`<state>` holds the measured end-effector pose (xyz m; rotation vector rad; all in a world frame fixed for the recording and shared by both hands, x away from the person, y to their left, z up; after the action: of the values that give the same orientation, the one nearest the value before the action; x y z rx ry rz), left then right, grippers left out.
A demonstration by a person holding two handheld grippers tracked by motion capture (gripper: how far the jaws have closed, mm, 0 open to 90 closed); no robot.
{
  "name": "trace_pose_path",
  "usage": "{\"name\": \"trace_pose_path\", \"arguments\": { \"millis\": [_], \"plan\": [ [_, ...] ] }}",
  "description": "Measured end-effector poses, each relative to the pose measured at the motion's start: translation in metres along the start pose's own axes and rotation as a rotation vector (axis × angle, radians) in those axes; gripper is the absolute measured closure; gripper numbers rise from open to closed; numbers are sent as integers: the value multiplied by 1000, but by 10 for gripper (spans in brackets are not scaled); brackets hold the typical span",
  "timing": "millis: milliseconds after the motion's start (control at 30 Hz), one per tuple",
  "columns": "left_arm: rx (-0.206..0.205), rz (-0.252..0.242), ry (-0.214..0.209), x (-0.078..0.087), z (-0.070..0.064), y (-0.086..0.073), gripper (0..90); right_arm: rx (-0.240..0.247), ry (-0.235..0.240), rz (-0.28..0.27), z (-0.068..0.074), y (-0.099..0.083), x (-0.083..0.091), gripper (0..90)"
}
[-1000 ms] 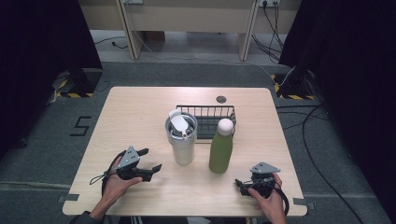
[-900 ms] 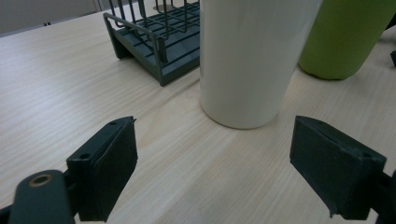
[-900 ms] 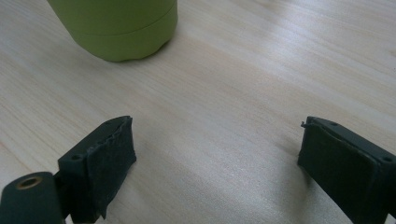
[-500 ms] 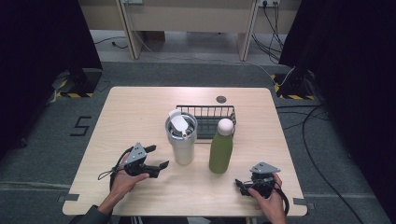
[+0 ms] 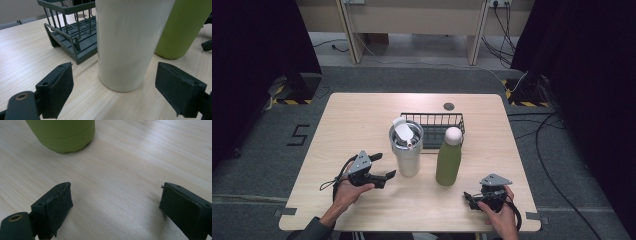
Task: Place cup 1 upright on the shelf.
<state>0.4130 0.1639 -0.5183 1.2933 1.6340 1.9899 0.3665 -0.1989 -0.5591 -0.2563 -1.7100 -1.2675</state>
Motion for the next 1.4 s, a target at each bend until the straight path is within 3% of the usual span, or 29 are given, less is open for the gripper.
{"name": "trace_pose_path", "arguments": {
  "millis": [667,1000,1400],
  "plan": [
    [-32,-32,-25,-14,-6,17,148,-1,-1,0,0,0,0,105],
    [-54,-61,-40,-29,-10,25,145,-1,-1,0,0,0,0,106],
    [-60,-96,-50,-44,-14,25,122,-1,-1,0,0,0,0,105]
  ]
}}
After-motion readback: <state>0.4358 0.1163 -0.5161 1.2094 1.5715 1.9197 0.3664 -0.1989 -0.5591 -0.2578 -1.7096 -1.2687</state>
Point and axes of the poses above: each handheld gripper's, and its own axes: x roughly backward along the jaws, y roughly out of its top, z roughly to its left, the point moved 6 cm from there along -x, roughly forward along the jaws, and after that the axes turned 7 degrees about z, right-handed, at the moved point
